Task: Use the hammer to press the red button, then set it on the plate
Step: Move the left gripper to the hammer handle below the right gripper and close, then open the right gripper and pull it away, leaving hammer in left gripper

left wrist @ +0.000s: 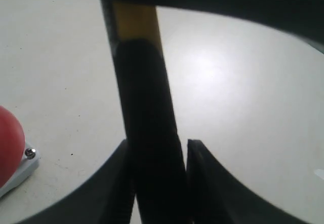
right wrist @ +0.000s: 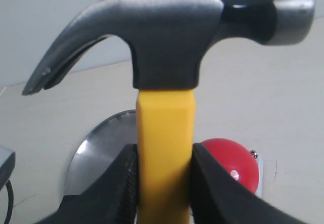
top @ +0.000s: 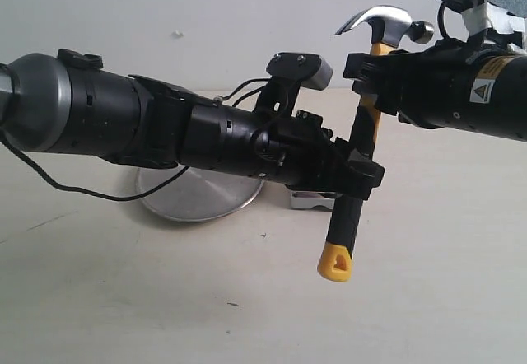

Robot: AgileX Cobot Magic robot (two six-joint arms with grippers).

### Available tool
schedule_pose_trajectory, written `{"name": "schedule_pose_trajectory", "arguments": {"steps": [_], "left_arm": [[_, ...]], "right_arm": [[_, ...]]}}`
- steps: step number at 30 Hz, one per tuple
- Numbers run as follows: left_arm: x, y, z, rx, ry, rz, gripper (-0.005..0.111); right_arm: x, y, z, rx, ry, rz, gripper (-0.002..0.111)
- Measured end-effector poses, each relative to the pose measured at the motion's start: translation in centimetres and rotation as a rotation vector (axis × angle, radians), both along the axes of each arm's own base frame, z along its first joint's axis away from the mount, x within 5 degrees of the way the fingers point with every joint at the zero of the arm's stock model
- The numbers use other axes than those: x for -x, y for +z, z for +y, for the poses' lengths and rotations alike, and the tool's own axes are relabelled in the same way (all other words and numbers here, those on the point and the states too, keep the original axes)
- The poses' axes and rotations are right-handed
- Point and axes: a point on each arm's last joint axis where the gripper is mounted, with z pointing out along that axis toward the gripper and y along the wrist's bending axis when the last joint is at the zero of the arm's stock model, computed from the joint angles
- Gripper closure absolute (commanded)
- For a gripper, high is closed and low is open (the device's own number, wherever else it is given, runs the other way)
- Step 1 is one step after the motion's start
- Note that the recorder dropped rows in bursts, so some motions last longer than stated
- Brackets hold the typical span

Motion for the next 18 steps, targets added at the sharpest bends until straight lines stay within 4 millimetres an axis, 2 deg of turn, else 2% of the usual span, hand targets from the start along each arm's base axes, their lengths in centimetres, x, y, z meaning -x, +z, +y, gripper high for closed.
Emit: {"name": "schedule_pose_trajectory", "arguments": {"steps": [2,5,9,18], "left_arm": [[0.0,0.0,0.0,0.0,0.0,0.0,0.107],[0.0,0.0,0.0,0.0,-0.001,-0.002,0.107],[0.02,-0.02,0.01,-0.004,-0.005,-0.007,0.107],[-0.23,-0.28,0.33,-0.034,-0.005,-0.038,0.107]], "right_arm": [[0.0,0.0,0.0,0.002,0.001,-0.001,0.095],[-0.02,0.05,0.01,0.014,0.006,0.002,0.078],[0.04,-0.01,-0.03,0.058,0.024,0.012,0.067],[0.38,-0.63,-0.33,0.134,0.032,0.083,0.066]]}}
